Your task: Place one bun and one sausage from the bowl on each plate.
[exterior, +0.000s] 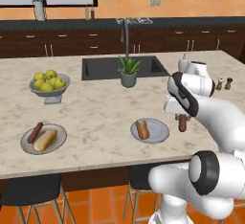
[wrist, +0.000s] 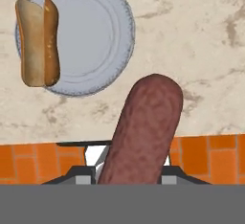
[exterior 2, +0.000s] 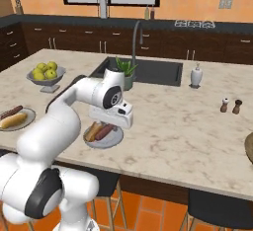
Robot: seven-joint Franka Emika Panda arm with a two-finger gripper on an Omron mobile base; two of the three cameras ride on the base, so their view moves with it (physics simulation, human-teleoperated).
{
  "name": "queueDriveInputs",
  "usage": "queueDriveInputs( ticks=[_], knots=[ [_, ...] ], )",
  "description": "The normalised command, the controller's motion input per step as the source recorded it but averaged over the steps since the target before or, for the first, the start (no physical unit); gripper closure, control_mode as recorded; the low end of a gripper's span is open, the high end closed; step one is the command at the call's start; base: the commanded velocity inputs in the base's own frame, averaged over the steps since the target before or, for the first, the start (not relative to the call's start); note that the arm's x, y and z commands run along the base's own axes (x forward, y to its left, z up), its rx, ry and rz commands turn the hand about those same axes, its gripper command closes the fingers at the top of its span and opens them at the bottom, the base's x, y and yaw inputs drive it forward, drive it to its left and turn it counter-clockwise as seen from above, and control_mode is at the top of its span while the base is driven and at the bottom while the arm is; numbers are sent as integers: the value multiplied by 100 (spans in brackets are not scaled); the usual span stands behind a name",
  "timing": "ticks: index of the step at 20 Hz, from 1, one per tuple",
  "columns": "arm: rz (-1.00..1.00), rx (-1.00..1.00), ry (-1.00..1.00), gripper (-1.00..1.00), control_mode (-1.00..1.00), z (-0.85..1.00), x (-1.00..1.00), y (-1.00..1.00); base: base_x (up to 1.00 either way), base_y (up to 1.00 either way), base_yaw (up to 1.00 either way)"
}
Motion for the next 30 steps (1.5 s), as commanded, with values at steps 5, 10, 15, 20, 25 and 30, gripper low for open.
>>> queueDriveInputs(
  ticks=[5,10,15,20,25,30],
  knots=[
    [17,-14,12,100,-100,-44,92,51,0,0,0],
    [16,-8,27,100,-100,-54,75,21,0,0,0],
    [9,3,24,100,-100,-73,62,-2,0,0,0],
    [6,6,10,100,-100,-55,17,0,0,0,0],
    [0,10,1,100,-100,-59,2,0,0,0,0],
    [0,1,0,-100,-100,-12,0,15,0,0,0]
  ],
)
